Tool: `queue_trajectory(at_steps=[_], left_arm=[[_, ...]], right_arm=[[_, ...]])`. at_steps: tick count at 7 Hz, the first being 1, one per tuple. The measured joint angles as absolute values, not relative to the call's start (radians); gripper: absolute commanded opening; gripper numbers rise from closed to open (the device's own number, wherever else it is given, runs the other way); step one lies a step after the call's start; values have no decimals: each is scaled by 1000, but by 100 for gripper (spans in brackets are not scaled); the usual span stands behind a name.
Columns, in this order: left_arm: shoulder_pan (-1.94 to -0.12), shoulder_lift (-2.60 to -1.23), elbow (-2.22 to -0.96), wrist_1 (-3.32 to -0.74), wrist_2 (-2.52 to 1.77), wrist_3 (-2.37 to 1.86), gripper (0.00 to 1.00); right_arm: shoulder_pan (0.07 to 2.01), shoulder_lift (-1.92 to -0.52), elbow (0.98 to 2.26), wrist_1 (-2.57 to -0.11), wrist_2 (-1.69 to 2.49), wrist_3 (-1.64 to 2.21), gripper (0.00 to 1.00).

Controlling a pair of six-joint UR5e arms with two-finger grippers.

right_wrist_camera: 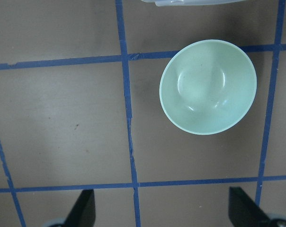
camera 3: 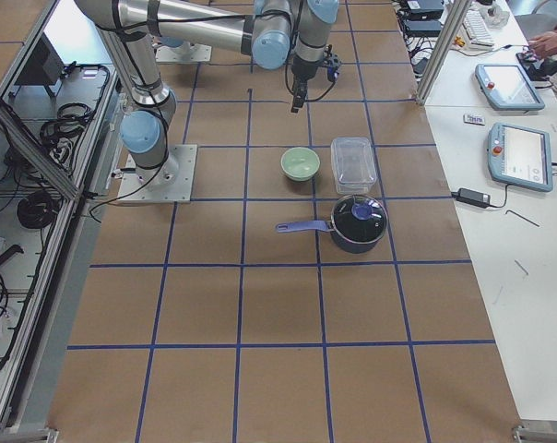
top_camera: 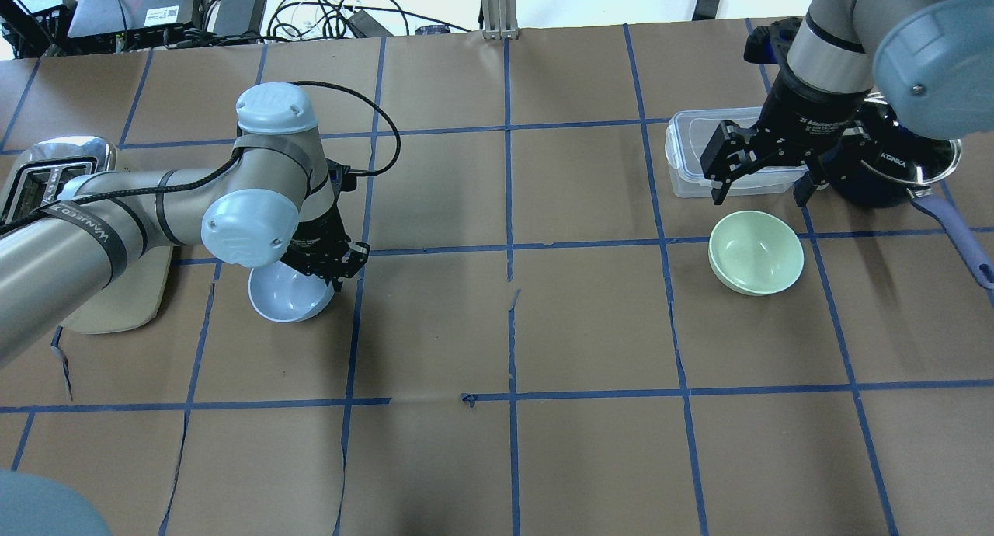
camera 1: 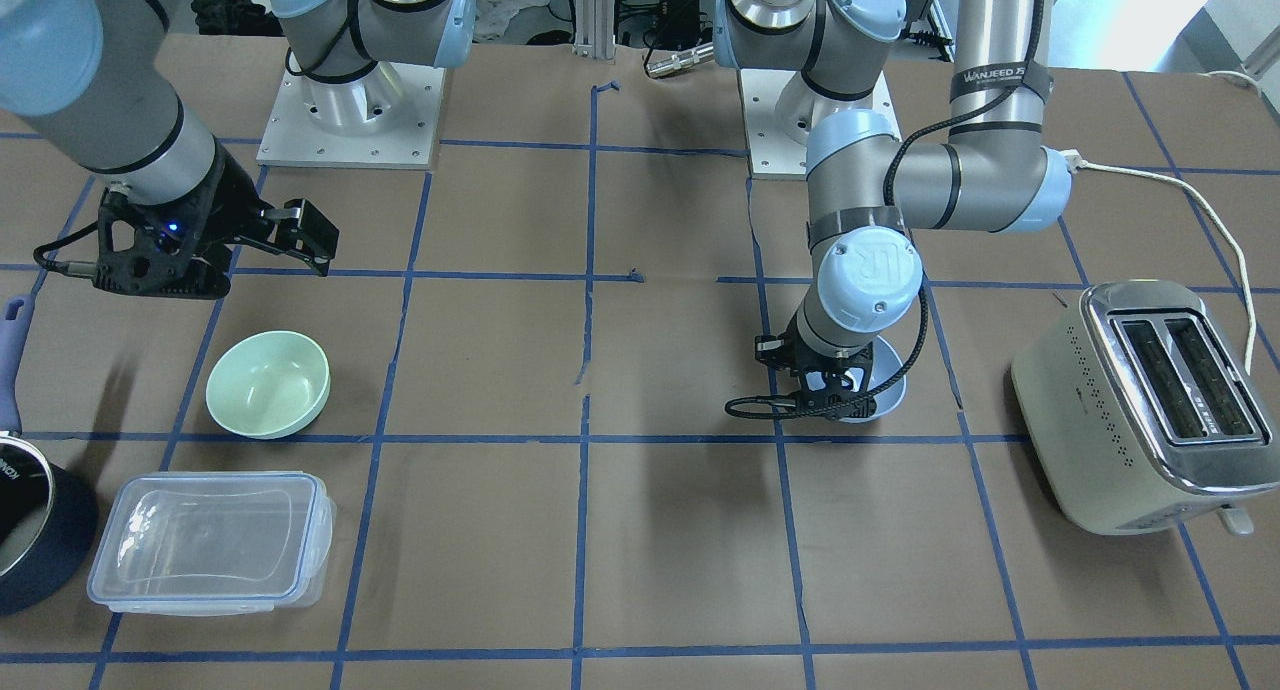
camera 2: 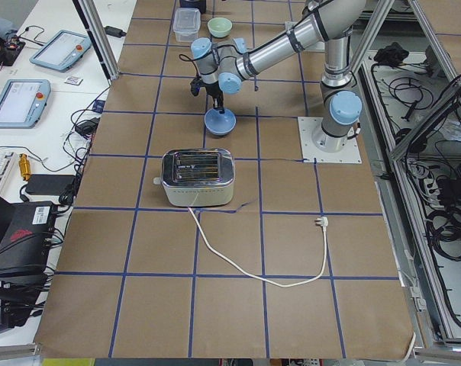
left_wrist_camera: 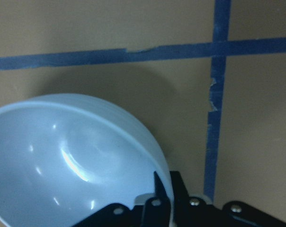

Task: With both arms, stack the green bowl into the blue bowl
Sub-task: 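Slide the blue bowl to table center with left gripper while right grasps green bowl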

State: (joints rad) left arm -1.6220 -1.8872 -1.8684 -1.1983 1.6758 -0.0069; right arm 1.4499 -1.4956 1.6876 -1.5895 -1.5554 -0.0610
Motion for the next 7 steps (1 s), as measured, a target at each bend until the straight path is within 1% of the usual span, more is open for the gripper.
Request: queue_trajectory(at_steps=[2, 4, 5, 7], left_arm=[[-1739, -1904, -1800, -1202, 1647, -154, 0], [-1849, -1933, -1769, -1198, 1602, -236, 0], [-1913, -1957, -1757, -1180, 1593, -266, 0], [-2010, -2022, -1690, -1128, 1551, -340, 0]], right_arm=[[1439, -1453, 1796, -1765, -1554, -64, 100], [1438, -1431, 1914, -1940, -1554, -69, 100], [1438, -1418, 1946, -2006, -1555, -72, 100], [1433, -1381, 1963, -2070, -1554, -71, 100]])
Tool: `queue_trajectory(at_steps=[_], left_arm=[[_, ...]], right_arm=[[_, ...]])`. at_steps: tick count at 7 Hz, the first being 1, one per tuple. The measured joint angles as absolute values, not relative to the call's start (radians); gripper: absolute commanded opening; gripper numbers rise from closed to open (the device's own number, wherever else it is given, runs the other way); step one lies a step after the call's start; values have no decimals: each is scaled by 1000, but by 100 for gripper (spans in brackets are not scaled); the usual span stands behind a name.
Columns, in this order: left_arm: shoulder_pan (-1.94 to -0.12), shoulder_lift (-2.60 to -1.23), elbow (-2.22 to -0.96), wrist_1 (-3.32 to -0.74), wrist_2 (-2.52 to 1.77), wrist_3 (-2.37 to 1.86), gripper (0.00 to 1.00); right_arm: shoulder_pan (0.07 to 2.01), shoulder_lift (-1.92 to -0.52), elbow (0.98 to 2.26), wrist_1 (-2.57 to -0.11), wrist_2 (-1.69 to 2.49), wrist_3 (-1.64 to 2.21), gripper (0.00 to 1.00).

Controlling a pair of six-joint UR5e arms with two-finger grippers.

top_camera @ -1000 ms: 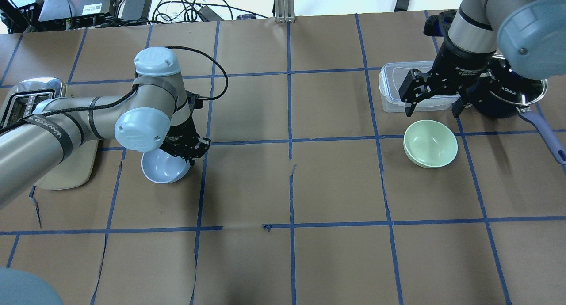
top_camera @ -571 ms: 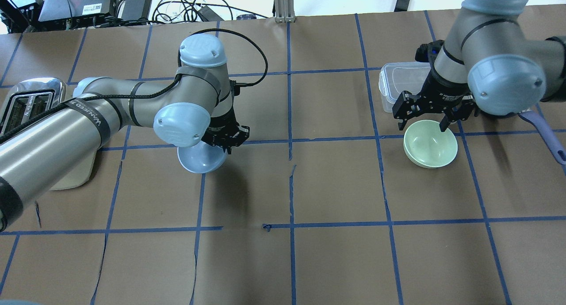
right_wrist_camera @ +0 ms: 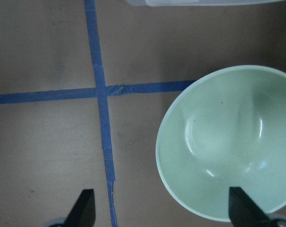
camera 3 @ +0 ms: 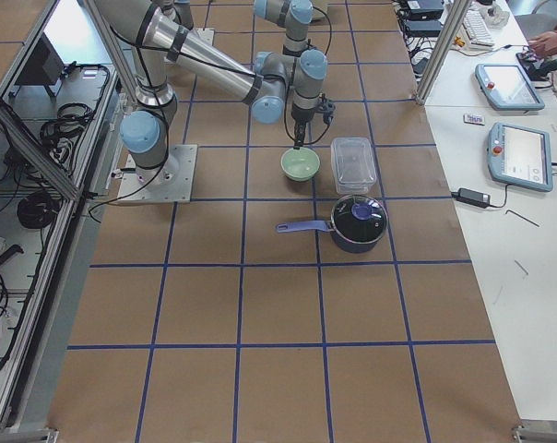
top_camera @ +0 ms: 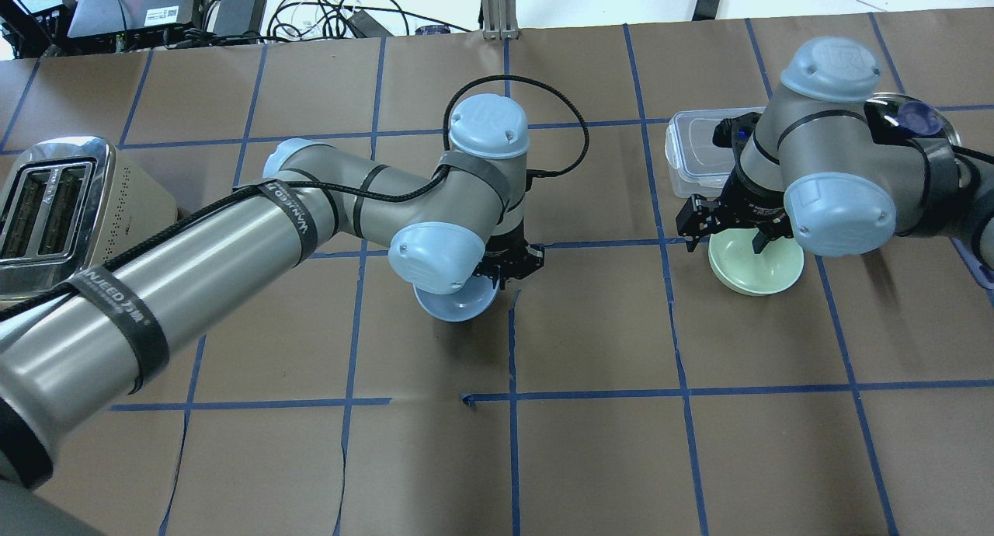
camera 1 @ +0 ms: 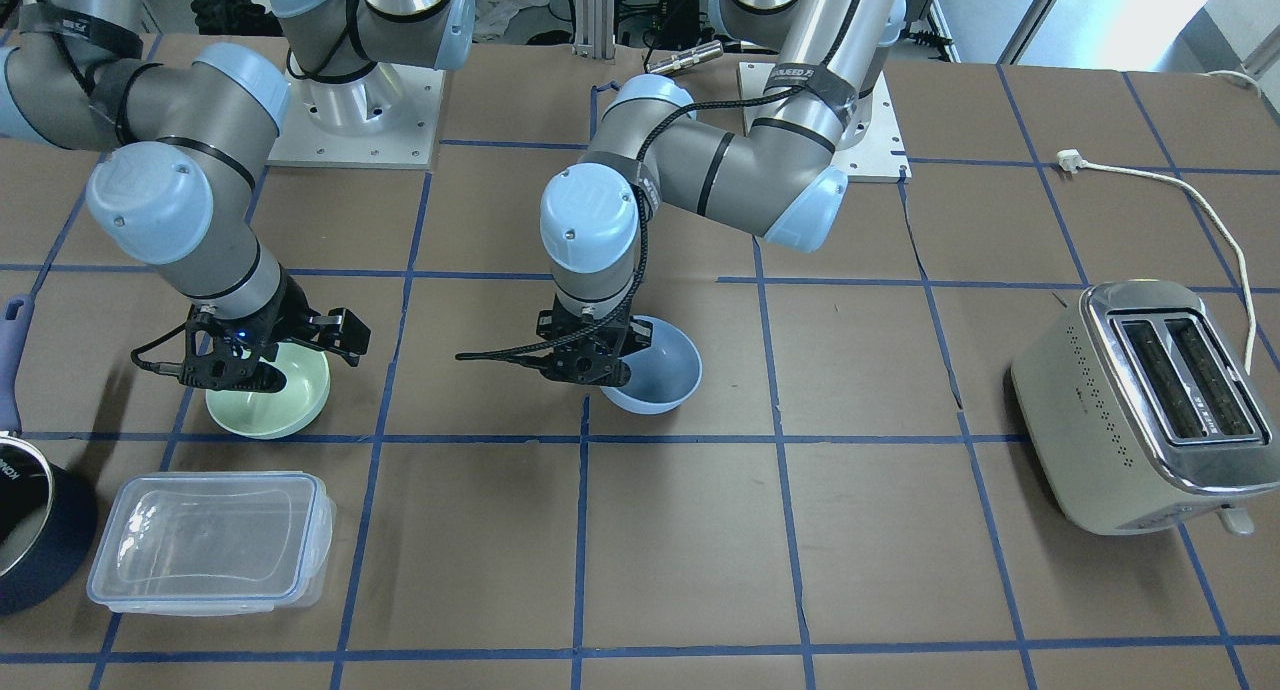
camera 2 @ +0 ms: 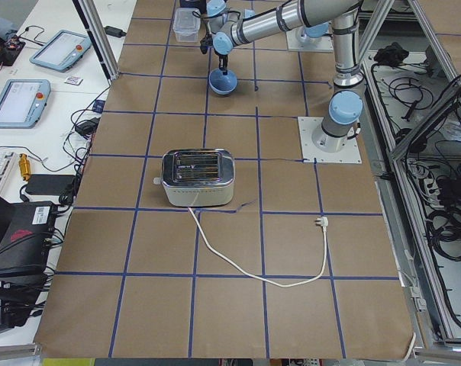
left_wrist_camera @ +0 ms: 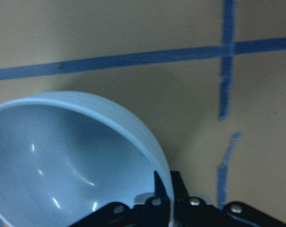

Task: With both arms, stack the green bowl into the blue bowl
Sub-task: 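Slide the blue bowl to table center with left gripper while right grasps green bowl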

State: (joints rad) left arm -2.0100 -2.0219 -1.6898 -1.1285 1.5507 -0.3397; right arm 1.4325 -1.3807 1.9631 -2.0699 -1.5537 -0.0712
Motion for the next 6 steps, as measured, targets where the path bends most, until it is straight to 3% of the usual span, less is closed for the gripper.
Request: queue_trajectory(at_steps=[2, 3, 6], left_arm=[[-2051, -2078, -1616, -1119, 1533, -381, 0], [-2060, -2092, -1606, -1117, 1532, -387, 99], [-2063, -2077, -1601, -1116, 1541, -384, 100]], right_arm=[[1425, -1357, 1965, -2122, -1553, -76, 100], [1423, -1342, 1965, -2146, -1552, -79, 100], [1421, -1299, 1965, -2188, -1552, -86, 100]])
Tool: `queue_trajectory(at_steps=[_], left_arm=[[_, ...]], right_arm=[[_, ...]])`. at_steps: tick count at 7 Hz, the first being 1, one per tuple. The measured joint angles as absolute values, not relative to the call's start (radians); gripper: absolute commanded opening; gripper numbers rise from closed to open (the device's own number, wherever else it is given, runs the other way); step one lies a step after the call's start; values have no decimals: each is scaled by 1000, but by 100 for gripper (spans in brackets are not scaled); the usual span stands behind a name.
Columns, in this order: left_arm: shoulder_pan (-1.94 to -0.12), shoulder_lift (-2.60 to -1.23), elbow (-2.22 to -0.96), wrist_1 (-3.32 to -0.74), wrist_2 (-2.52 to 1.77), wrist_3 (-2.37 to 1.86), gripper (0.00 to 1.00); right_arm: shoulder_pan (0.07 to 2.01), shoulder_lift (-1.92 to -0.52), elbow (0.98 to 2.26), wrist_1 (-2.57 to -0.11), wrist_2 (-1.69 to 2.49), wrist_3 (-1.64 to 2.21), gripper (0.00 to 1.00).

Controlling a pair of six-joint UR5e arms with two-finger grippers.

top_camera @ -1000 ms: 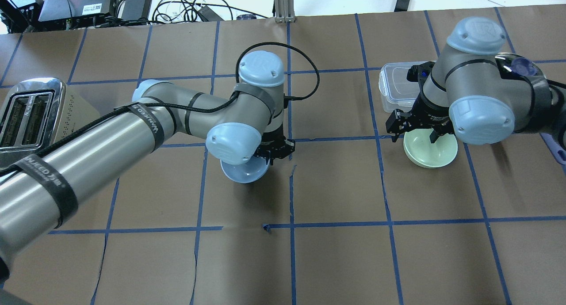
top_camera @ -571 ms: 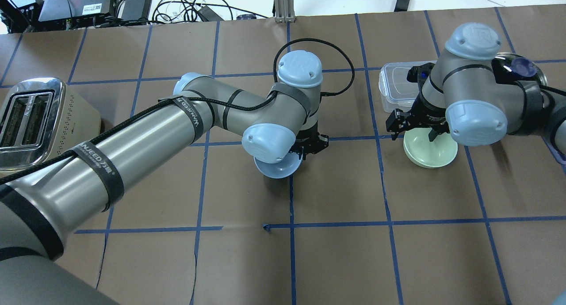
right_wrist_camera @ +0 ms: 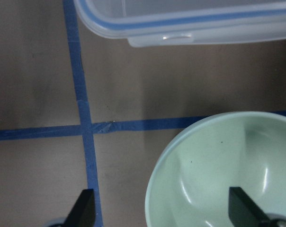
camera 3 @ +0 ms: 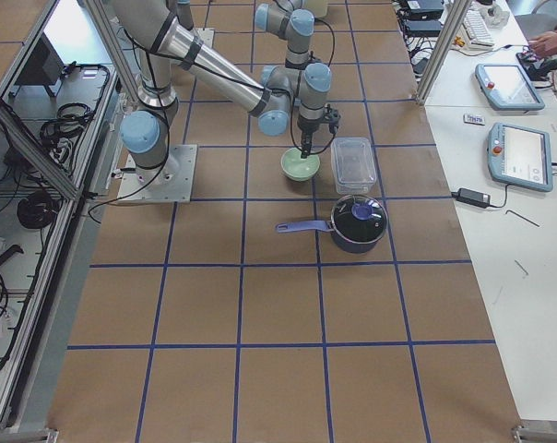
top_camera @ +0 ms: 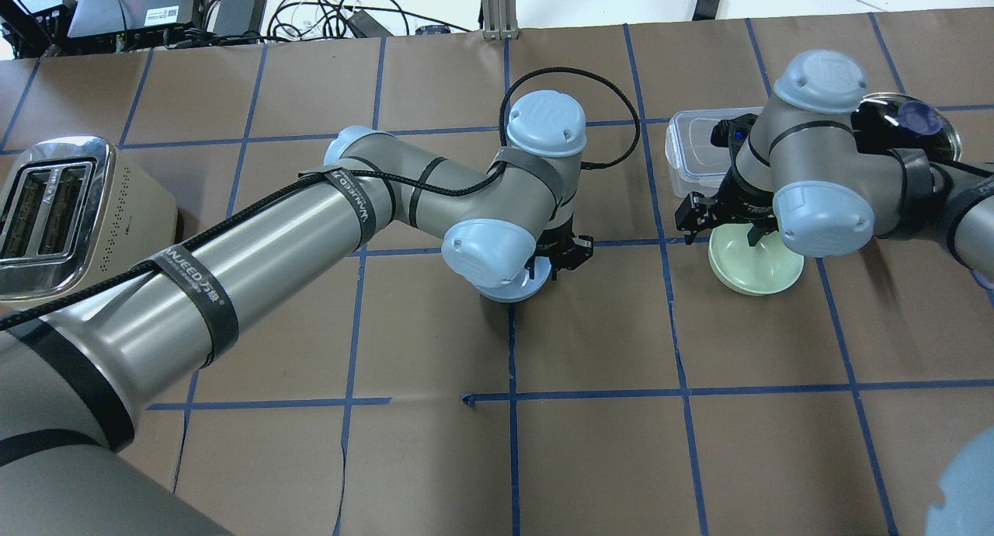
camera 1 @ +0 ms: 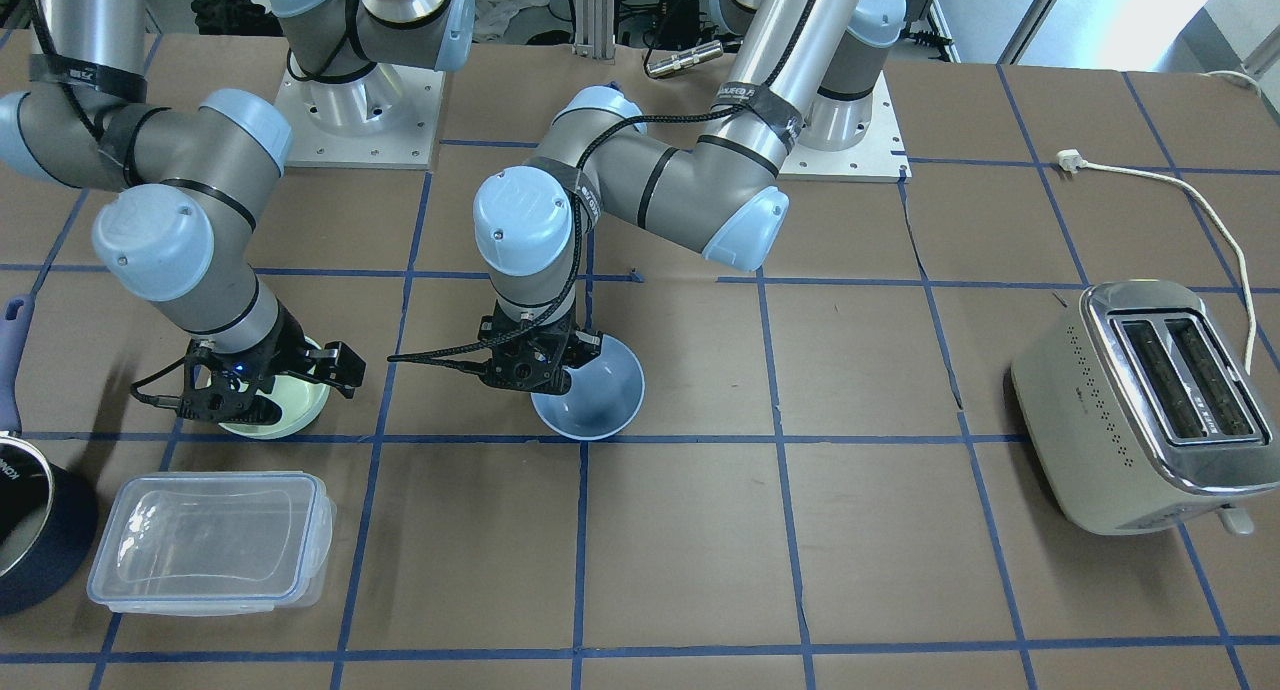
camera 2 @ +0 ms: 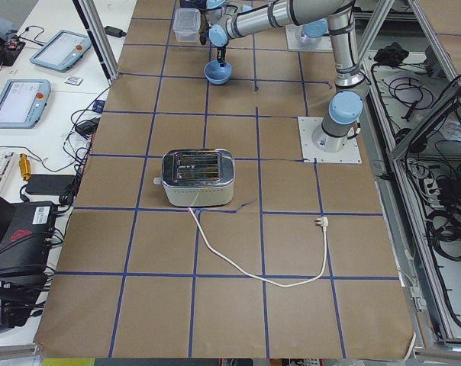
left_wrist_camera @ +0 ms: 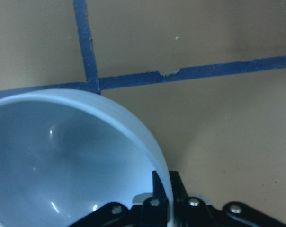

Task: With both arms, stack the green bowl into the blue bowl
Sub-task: 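Slide the blue bowl to table center with left gripper while right grasps green bowl, then release the blue bowl and raise left gripper while right lifts green bowl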

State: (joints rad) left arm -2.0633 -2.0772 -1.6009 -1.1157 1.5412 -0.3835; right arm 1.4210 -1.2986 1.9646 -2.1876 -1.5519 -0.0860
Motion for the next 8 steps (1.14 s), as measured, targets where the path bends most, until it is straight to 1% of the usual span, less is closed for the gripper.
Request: queue_trajectory(at_steps=[1, 2, 4, 5, 6, 7, 8], left_arm=[[-2051, -2056, -1587, -1119, 1538, -378, 100], [-2029, -2030, -1564, -1138, 1536, -367, 100], [-1941, -1952, -1456, -1317, 1537, -321, 100], [-1896, -1909, -1389, -1441, 1539, -296, 100], [-1863, -1863, -1350, -1523, 1543, -272, 100], [-1839, -1812, -1339, -1571, 1551, -262, 100], [-1812, -1761, -1357, -1603, 1561, -258, 100]], right_arm=[[1421, -1283, 1966, -2208, -1552, -86, 98], [1421, -1275, 1966, -2218, -1551, -87, 63], [1421, -1270, 1966, -2224, -1552, -88, 0], [1421, -1269, 1964, -2224, -1562, -101, 0], [1421, -1269, 1962, -2223, -1589, -135, 0], [1418, -1270, 1961, -2220, -1607, -163, 0], [1415, -1274, 1955, -2216, -1611, -175, 0]])
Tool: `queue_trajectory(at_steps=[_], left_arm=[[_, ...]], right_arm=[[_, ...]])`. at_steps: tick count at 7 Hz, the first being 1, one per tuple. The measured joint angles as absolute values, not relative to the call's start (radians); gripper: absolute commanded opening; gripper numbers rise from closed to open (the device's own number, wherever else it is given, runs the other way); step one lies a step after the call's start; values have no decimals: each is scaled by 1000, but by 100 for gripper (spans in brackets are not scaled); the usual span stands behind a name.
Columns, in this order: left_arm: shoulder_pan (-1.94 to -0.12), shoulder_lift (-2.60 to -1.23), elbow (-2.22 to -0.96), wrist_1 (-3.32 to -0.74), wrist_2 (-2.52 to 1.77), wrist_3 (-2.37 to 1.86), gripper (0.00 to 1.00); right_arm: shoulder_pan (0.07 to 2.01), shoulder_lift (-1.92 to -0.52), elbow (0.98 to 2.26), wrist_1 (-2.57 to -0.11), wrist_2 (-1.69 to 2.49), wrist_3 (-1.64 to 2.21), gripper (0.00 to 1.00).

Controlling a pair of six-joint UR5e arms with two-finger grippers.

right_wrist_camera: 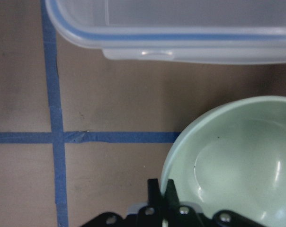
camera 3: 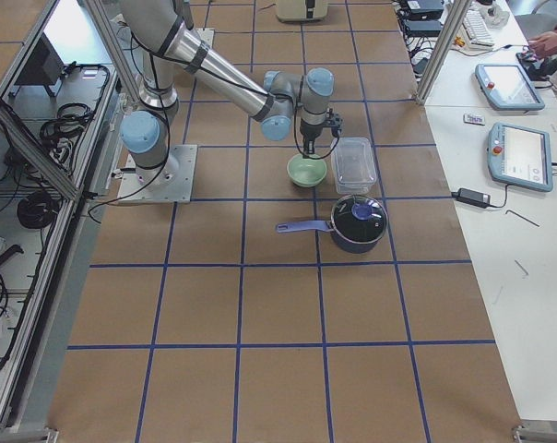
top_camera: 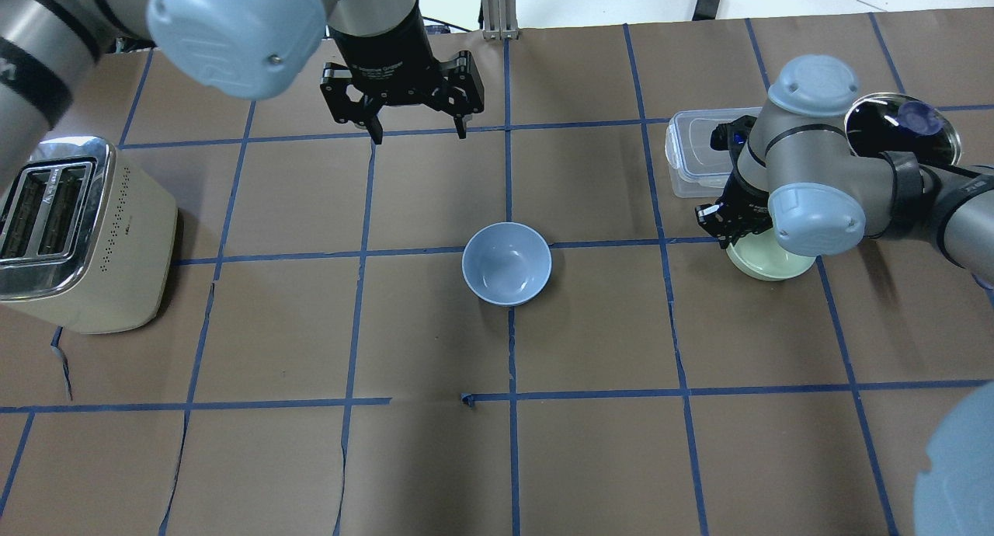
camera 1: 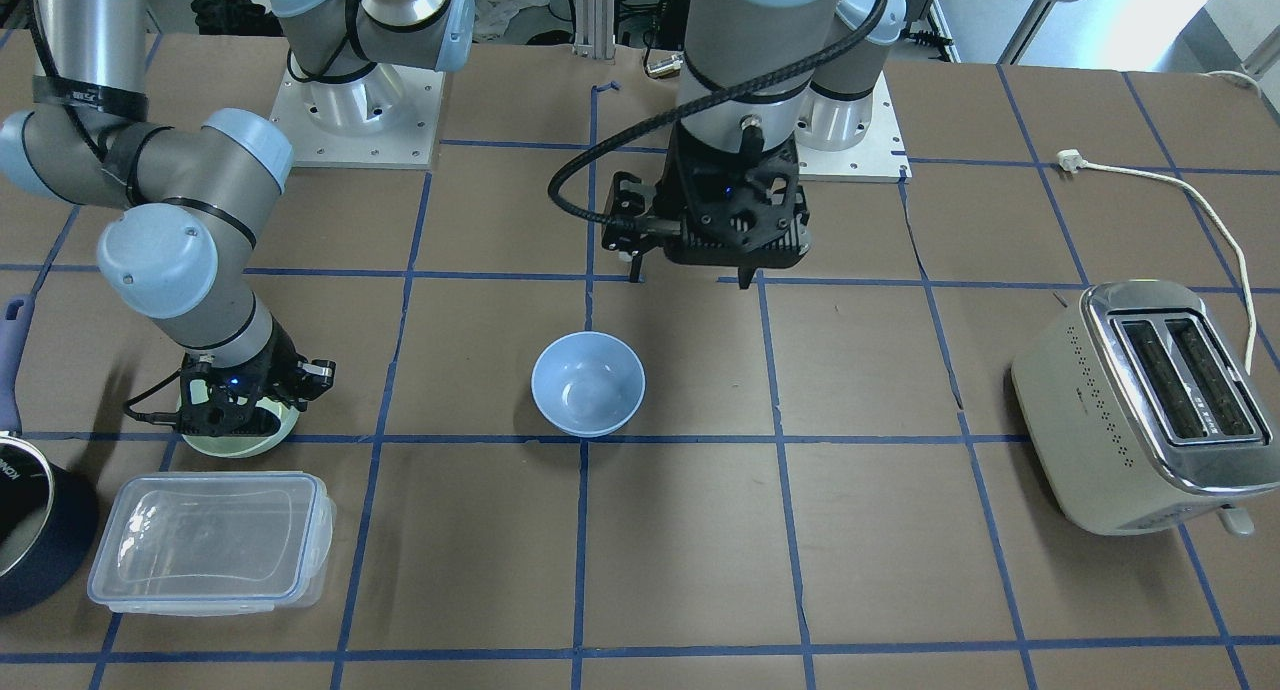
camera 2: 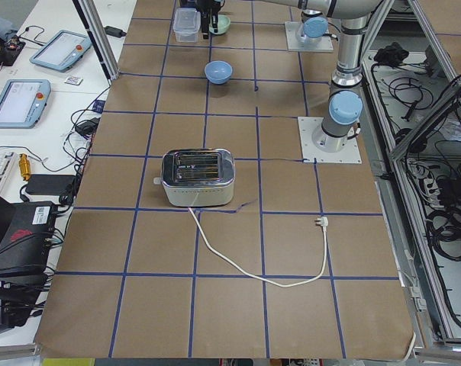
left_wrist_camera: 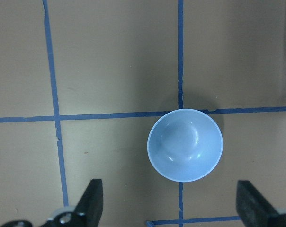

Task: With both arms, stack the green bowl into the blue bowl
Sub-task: 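Release the blue bowl and raise left gripper while right lifts green bowl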

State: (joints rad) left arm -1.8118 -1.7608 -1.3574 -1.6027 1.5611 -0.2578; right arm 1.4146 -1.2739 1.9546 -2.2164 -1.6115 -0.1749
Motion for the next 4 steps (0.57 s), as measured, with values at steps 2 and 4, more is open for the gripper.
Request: queue_trajectory(at_steps=[2, 4], left_arm=[[-1727, -1652, -1481, -1614, 1567, -177, 100], [-1665, -1595, -1552, -1563, 1563, -84, 100]], right_arm=[[1413, -1283, 1920, -2186, -1615, -172, 0], [1417, -1289, 1866, -2121, -1621, -167, 0]])
